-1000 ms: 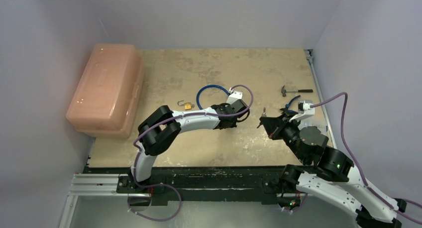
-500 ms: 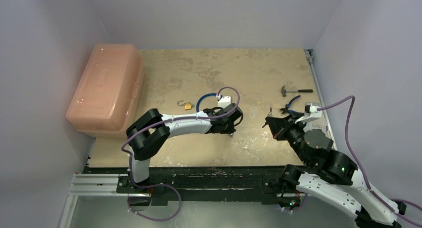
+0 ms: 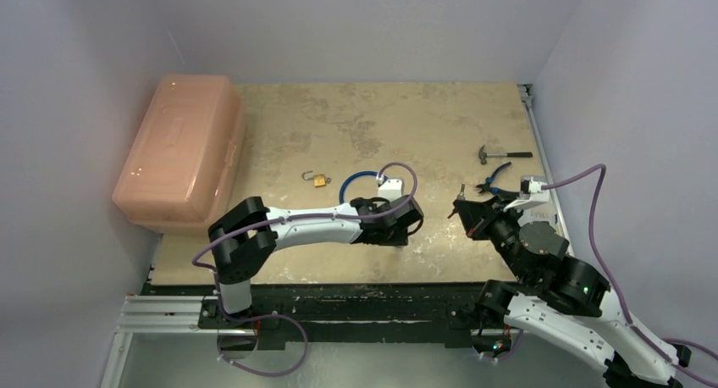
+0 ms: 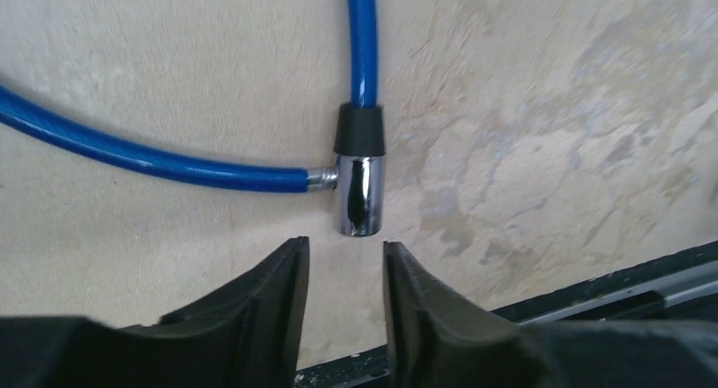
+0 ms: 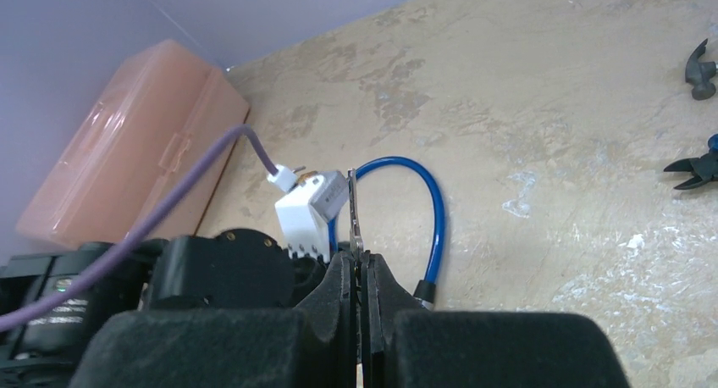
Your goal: Unlock with the key
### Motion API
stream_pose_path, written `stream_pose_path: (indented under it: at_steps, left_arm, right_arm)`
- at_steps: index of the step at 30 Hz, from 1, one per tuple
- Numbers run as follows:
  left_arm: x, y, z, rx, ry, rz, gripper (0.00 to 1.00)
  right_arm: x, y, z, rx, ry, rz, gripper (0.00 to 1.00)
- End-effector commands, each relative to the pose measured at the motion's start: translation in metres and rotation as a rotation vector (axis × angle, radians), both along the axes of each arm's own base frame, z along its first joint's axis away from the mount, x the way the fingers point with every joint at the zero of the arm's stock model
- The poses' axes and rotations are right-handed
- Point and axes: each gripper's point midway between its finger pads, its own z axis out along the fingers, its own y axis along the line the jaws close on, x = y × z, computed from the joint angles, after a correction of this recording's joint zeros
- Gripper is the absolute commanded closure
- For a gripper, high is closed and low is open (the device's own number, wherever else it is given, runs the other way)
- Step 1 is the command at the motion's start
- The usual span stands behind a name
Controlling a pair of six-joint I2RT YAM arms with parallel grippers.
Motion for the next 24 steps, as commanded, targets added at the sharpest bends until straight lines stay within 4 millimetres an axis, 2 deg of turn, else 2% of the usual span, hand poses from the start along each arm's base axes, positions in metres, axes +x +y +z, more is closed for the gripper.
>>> stream_pose_path:
  at_steps: [1, 4, 9, 12, 16, 24]
  left_arm:
    - [0.034, -0.008, 0.057, 0.011, -0.175, -0.013, 0.53]
    - [0.041, -0.02, 0.049, 0.044, -0.187, -0.042, 0.47]
    - [0.051, -0.038, 0.025, 0.116, -0.176, -0.069, 0.48]
    - [0.054, -0.034, 0.002, 0.211, -0.151, -0.055, 0.53]
    - [0.051, -0.024, -0.025, 0.288, -0.115, -0.031, 0.54]
    - [0.047, -0.012, -0.037, 0.306, -0.108, -0.009, 0.48]
  right_arm:
    - [0.003, -0.002, 0.006, 0.02, -0.012, -0.023, 1.0]
    - [0.003, -0.002, 0.006, 0.019, -0.012, -0.025, 1.0]
    - [0.002, -0.004, 0.004, 0.012, -0.006, -0.027, 1.0]
    - [0.001, -0.007, 0.005, 0.008, -0.005, -0.035, 1.0]
    - [0.001, -0.009, 0.004, 0.002, -0.004, -0.04, 1.0]
    - [0.003, -0.005, 0.002, -0.002, 0.001, -0.034, 1.0]
